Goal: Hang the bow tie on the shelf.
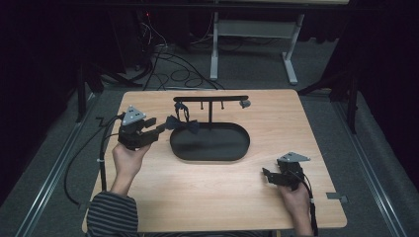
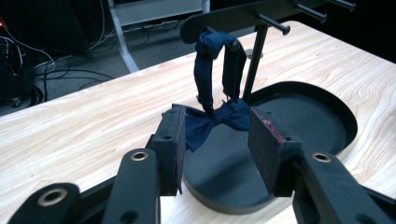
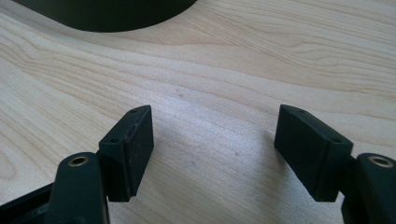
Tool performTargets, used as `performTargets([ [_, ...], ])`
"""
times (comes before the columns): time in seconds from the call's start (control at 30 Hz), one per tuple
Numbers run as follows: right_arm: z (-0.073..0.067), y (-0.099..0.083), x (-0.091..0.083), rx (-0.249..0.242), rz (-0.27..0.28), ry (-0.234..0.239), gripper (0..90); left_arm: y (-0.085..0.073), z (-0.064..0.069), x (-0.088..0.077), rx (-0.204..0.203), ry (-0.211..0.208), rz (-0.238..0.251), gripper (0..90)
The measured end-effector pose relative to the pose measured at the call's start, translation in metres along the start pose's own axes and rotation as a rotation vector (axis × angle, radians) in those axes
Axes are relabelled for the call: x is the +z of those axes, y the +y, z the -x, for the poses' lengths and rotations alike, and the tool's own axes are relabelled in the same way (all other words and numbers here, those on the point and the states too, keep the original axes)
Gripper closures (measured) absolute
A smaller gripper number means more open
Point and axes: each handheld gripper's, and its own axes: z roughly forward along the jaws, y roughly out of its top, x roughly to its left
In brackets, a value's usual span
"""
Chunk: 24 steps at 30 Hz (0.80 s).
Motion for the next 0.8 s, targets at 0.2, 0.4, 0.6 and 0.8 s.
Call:
performTargets([
  [0.2, 0.000, 0.000, 0.000, 0.000, 0.000, 0.000, 29.6, -0.006, -0.001, -0.008, -0.001, 0.000, -0.002, 57.0],
  [0.4, 0.000, 0.000, 0.000, 0.000, 0.000, 0.000, 29.6, -0.010, -0.001, -0.018, -0.002, -0.002, 0.011, 56.4],
  [0.6, 0.000, 0.000, 0.000, 0.000, 0.000, 0.000, 29.6, -0.017, 0.000, -0.026, 0.002, 0.010, 0.000, 56.5],
  [0.8, 0.000, 0.000, 0.000, -0.001, 0.000, -0.001, 29.6, -0.024, -0.002, -0.031, -0.003, 0.018, -0.004, 56.2],
])
